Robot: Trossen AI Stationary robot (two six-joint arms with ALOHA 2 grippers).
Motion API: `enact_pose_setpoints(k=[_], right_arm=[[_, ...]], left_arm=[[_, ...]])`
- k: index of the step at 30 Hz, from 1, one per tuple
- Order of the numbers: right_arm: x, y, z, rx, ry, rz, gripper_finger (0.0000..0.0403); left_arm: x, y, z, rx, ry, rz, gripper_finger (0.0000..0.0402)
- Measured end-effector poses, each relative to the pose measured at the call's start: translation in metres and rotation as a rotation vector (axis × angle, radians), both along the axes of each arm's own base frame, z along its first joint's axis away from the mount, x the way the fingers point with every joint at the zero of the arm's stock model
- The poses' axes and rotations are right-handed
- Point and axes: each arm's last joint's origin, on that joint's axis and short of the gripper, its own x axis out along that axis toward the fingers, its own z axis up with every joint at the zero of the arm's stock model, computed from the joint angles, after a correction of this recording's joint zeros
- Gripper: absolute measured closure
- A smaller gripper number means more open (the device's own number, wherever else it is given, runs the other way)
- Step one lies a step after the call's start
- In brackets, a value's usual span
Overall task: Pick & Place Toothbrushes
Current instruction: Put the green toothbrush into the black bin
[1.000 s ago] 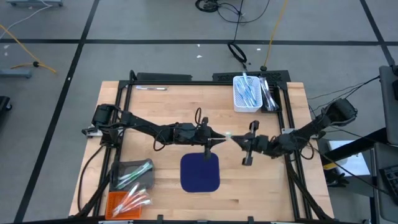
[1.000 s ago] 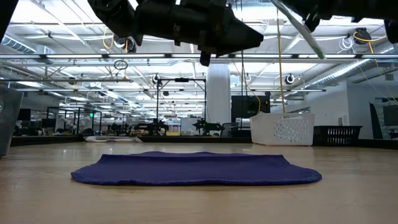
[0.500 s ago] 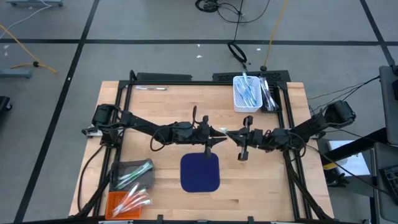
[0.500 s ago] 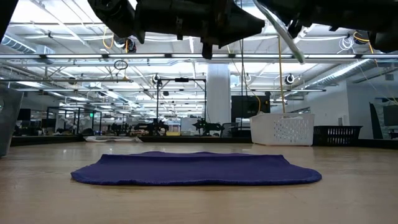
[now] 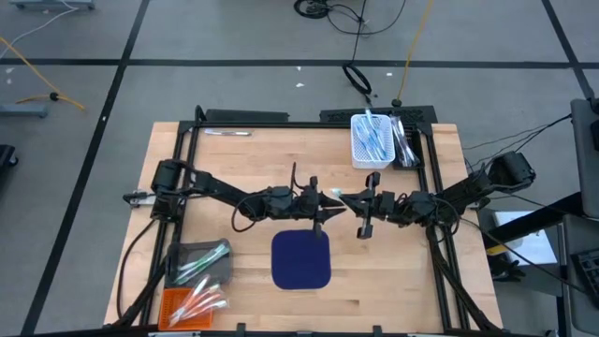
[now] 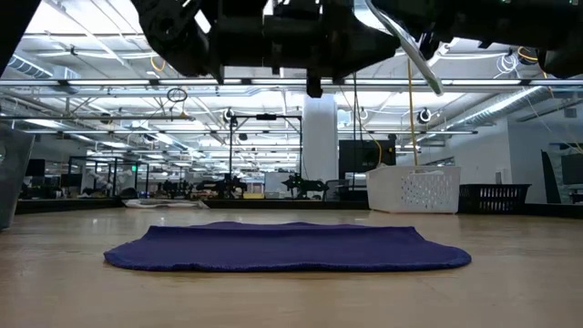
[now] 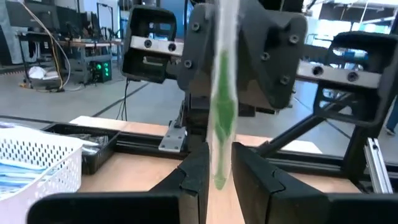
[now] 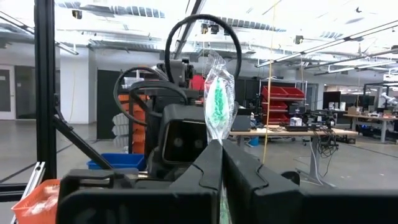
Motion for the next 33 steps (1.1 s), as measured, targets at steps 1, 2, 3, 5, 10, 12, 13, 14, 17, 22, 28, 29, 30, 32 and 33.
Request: enact_pose_setpoints(k=[1,2,3,5,10,12,13,14,17,22,28,29,30,32,33], right_arm=[[0.0,0.0,-0.0001,0.0,0.001,0.0,0.0403],[0.0002,0.0001,-0.0005,0.0,0.005,0.001,0.0403],[0.0003,0.0001,-0.0009,0.001,0.01,0.001,0.0403],[0.0006,0.0002,-0.0018,0.001,0.018,0.002,0.0403],[0.0008,0.0002,-0.0021,0.004,0.02,0.004,0.0403],[0.0008,0.0002,-0.0021,0.004,0.02,0.004,0.0403],[0.0008,0.0002,-0.0021,0.004,0.02,0.004,0.0403],[0.0008,0.0002,-0.0021,0.004,0.02,0.004,0.0403],[0.0008,0.0002,-0.0021,0.004,0.019,0.004,0.0403],[0.0009,0.0004,-0.0025,0.002,0.024,0.005,0.0403],[0.0011,0.0004,-0.003,0.001,0.029,0.004,0.0403],[0.0011,0.0005,-0.0032,0.001,0.031,0.005,0.0403],[0.0012,0.0005,-0.0034,0.0,0.033,0.004,0.0403],[0.0013,0.0005,-0.0035,0.0,0.034,0.004,0.0403],[0.0013,0.0005,-0.0036,0.0,0.035,0.004,0.0403]], left_arm=[[0.0013,0.0002,-0.0004,-0.003,-0.009,0.001,0.0334],[0.0018,0.0003,-0.0001,-0.004,-0.019,0.001,0.0334],[0.0026,0.0002,-0.0002,-0.005,-0.032,0.002,0.0334],[0.0031,0.0001,0.0016,0.001,-0.055,0.002,0.0334],[0.0031,0.0012,0.0025,0.009,-0.064,0.002,0.0334],[0.0031,0.0013,0.0028,0.009,-0.066,-0.003,0.0334],[0.0031,0.0013,0.003,0.01,-0.069,-0.004,0.0334],[0.003,0.0013,0.0036,0.009,-0.075,-0.004,0.0334],[0.0027,0.0013,0.0054,0.007,-0.093,-0.004,0.0334],[0.0029,0.0046,0.0059,0.006,-0.099,0.009,0.0335],[0.0029,0.0045,0.0057,0.013,-0.096,0.011,0.0388],[0.0029,0.0044,0.0057,0.013,-0.097,0.011,0.0391],[0.0029,0.0046,0.0057,0.011,-0.097,0.012,0.039],[0.0029,0.005,0.0057,0.01,-0.097,0.019,0.0393],[0.0029,0.005,0.0057,0.009,-0.097,0.02,0.0395]])
